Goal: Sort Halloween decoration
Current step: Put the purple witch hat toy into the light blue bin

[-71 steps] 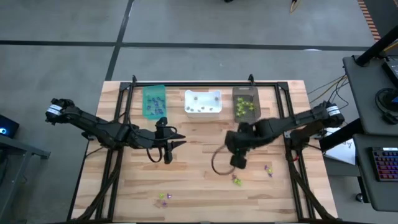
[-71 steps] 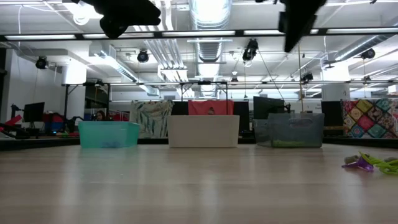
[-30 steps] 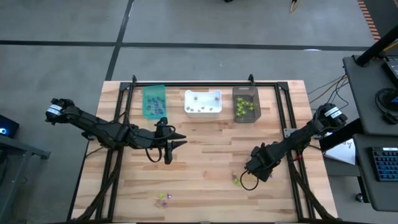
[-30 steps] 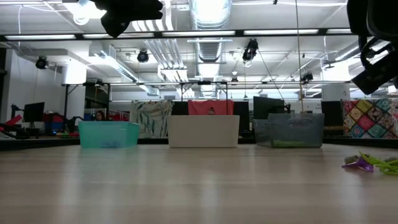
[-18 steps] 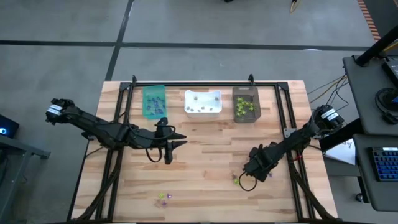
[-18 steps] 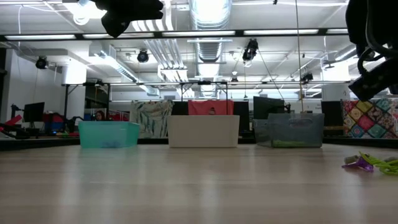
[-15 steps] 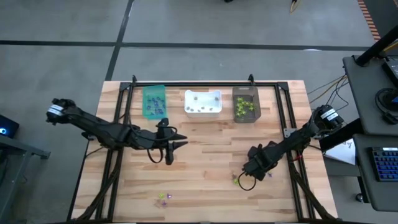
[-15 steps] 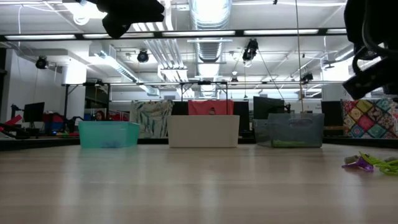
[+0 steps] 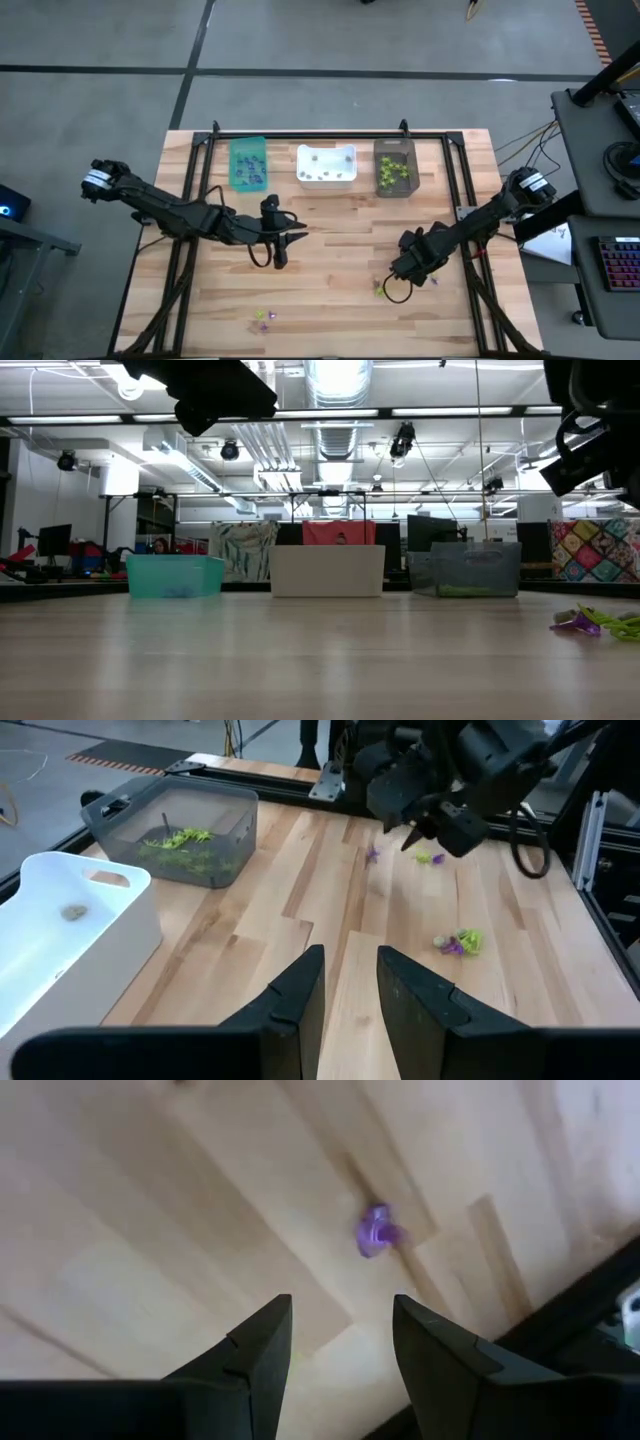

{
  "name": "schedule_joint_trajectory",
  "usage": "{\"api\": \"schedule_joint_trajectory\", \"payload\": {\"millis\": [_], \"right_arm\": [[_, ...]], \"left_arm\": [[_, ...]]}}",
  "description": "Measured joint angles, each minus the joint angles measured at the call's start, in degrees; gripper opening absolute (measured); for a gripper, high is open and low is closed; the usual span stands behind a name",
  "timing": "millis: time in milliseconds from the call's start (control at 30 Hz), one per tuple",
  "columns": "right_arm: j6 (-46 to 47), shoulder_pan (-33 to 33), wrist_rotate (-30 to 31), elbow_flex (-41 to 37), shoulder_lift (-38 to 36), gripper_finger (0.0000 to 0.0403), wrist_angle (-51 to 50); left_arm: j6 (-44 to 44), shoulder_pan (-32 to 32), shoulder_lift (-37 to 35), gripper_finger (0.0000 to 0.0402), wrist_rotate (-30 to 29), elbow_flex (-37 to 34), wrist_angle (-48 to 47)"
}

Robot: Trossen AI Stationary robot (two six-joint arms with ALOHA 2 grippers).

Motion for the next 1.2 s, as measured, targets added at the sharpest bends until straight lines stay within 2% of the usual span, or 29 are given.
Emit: {"api": "schedule_joint_trajectory", "payload": {"millis": [200, 700, 900, 1200], "right_arm": [[0.2, -2.5, 2.4, -0.1, 0.0, 0.0164, -0.4], [-5.2, -9.1, 2.6, -4.3, 0.0, 0.0162, 1.4], [-7.3, -10.5, 2.6, -6.2, 0.0, 0.0147, 7.9], [-7.3, -11.6, 2.6, -6.8, 0.1, 0.0111, 8.5]], "left_arm": [[0.3, 0.0, 0.0, 0.0078, 0.0, 0.4, 0.1], [1.5, 0.0, 0.0, 0.0078, 0.0, 0.7, 0.1], [1.6, 0.0, 0.0, 0.0078, 0.0, 0.7, 0.1], [1.6, 0.0, 0.0, 0.0078, 0.0, 0.7, 0.1]]}}
